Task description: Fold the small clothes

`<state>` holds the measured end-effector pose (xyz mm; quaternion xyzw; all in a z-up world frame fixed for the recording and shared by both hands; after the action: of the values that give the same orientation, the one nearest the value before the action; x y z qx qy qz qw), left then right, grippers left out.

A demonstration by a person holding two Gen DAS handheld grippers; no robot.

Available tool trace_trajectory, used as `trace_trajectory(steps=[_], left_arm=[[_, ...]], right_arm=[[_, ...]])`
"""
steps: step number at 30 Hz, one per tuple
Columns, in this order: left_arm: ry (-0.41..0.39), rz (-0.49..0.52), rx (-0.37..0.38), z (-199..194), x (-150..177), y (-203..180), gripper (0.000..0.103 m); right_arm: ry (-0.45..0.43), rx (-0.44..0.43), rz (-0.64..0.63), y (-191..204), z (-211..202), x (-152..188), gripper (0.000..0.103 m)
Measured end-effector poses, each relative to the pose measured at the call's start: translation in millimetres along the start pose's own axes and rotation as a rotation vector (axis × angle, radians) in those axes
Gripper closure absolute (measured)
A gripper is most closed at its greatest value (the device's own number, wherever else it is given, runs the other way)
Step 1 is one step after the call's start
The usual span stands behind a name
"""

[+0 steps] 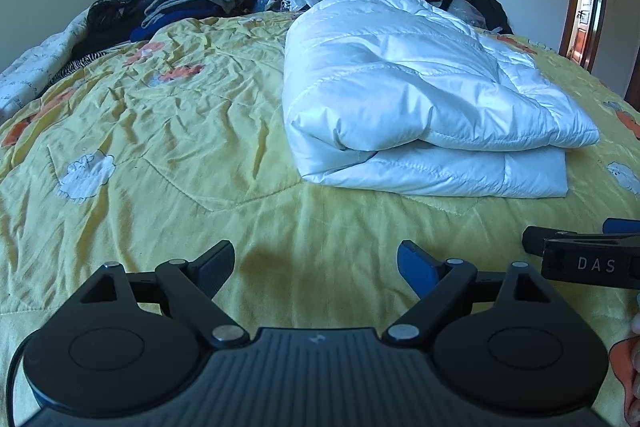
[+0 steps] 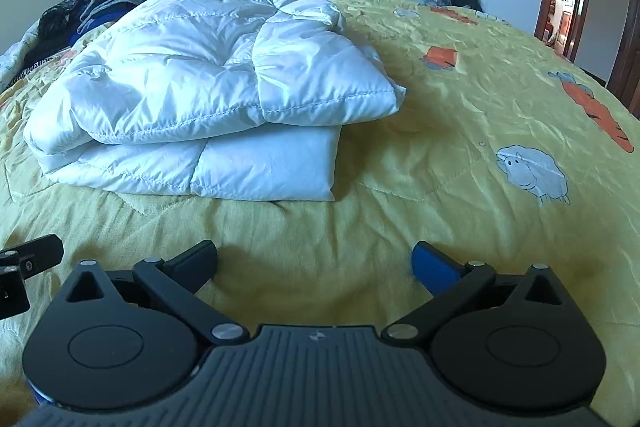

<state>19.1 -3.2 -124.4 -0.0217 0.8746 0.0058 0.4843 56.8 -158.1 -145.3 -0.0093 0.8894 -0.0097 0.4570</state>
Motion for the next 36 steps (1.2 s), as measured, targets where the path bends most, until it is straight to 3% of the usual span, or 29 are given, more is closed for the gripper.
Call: trace_trajectory(steps=[13, 17, 20, 36], left_arm=[[0.043, -0.018, 0.021, 19, -5, -7, 0.014], [0.042, 0.015, 0.017, 23, 0, -12, 0.002], [0.041, 0.021, 0.013, 23, 1, -13, 0.0], [0.086, 0.006, 0.013, 27, -2, -11, 0.0]], right_arm=[[0.025, 0.005, 0.004, 1, 1, -1, 0.0], [0.021, 0.006, 0.004, 1, 1, 0, 0.0], [0.026, 0.004, 0.001, 0, 1, -1, 0.0], [0.046, -0.001, -0.001, 0, 0, 0, 0.0]])
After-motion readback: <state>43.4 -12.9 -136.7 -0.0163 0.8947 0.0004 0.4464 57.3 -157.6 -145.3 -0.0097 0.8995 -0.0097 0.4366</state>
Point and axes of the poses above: each gripper's, at about its wrist camera, not at the fingertips, and z roughly the way its jaws point, y to its left, x to its underside, the point moved 6 cm from there along z, roughly the way its jaws point, and after that the axes turned 8 degrees about -y, right-handed, at the moved point
